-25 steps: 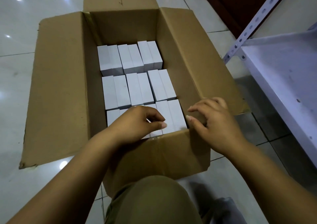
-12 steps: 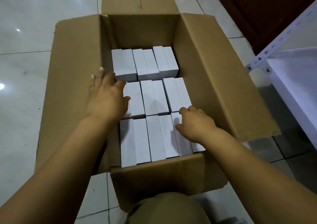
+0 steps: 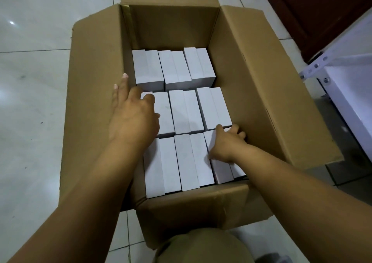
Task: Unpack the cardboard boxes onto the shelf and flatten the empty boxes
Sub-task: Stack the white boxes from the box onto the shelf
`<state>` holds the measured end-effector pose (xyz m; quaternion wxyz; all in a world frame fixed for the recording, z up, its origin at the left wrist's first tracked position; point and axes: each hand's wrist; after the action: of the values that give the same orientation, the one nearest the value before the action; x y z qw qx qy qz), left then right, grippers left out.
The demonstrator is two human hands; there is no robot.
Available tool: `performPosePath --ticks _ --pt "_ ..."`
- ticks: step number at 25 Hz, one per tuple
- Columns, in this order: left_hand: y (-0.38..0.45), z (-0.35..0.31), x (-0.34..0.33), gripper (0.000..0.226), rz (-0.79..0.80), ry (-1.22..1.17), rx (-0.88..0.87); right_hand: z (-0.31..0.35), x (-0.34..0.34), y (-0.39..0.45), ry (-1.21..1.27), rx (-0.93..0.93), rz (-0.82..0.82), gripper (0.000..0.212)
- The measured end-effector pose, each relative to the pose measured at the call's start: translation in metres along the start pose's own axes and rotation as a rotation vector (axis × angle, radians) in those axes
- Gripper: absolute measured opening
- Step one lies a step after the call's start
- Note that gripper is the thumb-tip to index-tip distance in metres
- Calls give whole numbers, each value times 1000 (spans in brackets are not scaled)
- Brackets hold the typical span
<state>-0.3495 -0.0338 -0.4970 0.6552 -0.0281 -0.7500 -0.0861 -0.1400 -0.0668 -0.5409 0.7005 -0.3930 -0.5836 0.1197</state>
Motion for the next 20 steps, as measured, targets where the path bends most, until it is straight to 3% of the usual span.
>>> performPosePath --ticks 4,15,20 --pt "-2 -3 2 35 25 32 -6 -2 -1 1 89 26 18 84" --pt "-2 -3 1 34 34 57 -9 1 -7 3 -60 -17 -27 89" --pt "-3 -5 3 34 71 103 -27 -1 -4 -5 37 -2 -86 85"
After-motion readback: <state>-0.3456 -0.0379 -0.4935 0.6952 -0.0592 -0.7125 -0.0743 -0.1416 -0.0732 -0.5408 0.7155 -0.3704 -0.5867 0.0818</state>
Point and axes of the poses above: each hand's wrist, its own y-axis towards the middle knuckle, its own x-axis out of the back of the hand, z = x × y, and after that the axes turned 4 degrees about y, right-handed
